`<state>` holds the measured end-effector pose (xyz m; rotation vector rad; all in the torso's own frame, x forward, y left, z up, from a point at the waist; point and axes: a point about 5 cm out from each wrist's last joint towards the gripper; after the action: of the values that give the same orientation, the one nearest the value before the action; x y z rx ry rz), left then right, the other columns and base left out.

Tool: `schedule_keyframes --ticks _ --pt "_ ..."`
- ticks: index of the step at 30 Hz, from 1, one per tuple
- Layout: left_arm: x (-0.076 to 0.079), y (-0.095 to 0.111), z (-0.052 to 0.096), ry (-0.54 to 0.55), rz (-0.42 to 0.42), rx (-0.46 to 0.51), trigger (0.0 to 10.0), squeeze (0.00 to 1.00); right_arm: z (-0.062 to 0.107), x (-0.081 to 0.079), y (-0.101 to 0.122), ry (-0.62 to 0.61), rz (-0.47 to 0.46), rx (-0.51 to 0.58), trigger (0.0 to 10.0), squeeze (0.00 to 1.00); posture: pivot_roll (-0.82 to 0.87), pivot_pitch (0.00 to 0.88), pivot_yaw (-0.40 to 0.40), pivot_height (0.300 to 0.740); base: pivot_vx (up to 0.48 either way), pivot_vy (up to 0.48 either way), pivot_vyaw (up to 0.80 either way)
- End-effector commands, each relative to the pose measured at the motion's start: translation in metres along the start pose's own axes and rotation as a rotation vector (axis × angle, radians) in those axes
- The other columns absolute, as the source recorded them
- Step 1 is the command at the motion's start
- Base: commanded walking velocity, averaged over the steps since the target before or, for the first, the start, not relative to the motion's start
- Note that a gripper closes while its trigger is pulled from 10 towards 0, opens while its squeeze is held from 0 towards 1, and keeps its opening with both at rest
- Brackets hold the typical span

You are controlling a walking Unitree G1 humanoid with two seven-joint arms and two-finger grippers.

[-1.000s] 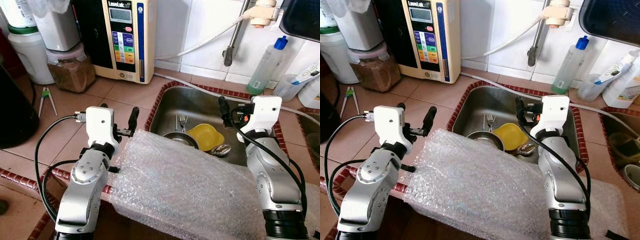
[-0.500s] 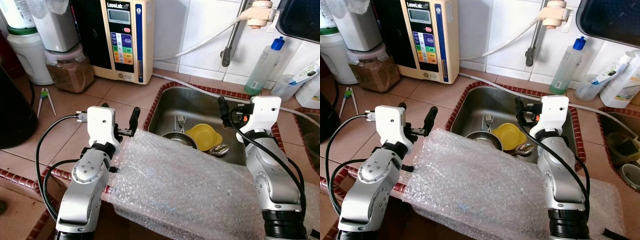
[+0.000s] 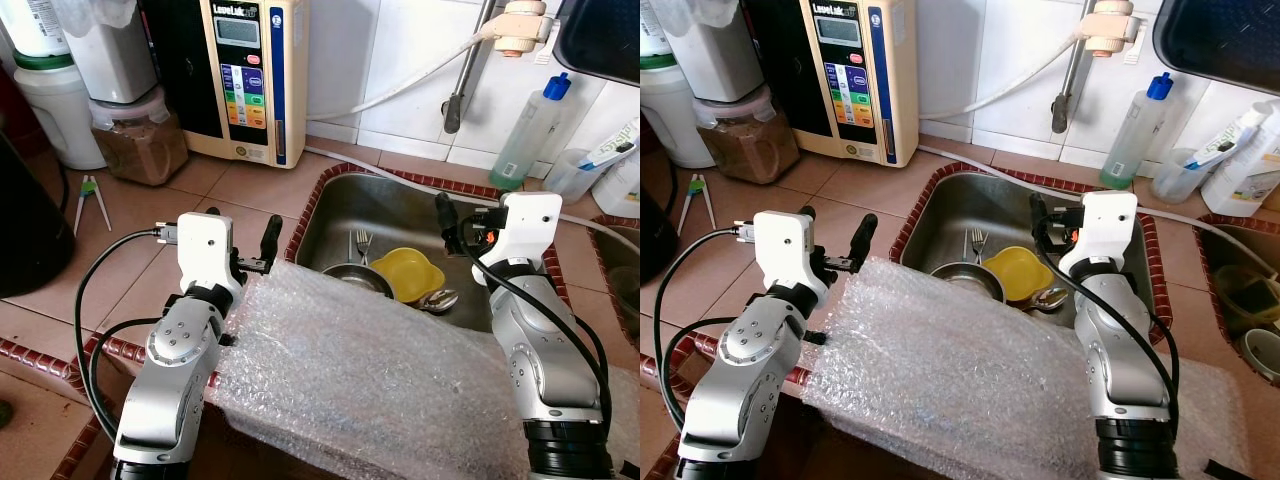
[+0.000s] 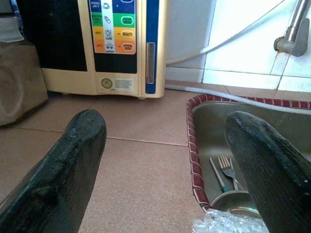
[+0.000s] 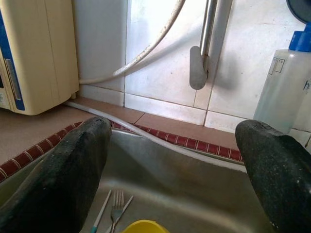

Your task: Kitchen organization

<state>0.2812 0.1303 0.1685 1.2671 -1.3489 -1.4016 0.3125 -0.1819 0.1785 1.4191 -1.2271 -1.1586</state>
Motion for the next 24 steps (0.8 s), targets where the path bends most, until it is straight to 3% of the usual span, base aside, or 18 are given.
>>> schedule_keyframes --ticks 1,5,24 --pt "0.0011 0.0004 -0.0026 -0.004 -0.007 -0.009 10.0 0.0 -0.0018 0.0013 0.0041 -0.013 -0.007 0.01 10.0 0.0 -0.05 0.02 -0.015 0.74 0.0 0.0 0.0" --pt "0.0011 0.0002 -0.0028 -0.003 -0.006 -0.011 10.0 0.0 -0.002 0.0015 0.004 -0.015 -0.009 0.009 10.0 0.0 -0.05 0.021 -0.014 0.74 0.0 0.0 0.0" --pt "0.0011 -0.0002 -0.0038 -0.002 -0.011 -0.017 10.0 0.0 -0.0023 0.0013 0.0034 -0.017 -0.014 0.009 10.0 0.0 -0.05 0.019 -0.012 0.74 -0.262 0.0 0.0"
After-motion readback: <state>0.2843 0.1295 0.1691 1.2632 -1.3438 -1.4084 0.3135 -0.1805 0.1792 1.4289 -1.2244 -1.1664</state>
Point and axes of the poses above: a point about 5 cm out from each wrist's last joint towards the gripper, its own z axis pointing back from the gripper into the wrist, its own y axis along the axis of the wrist's last joint, x = y × z, and after that the axes turned 7 degrees about -z, right-handed
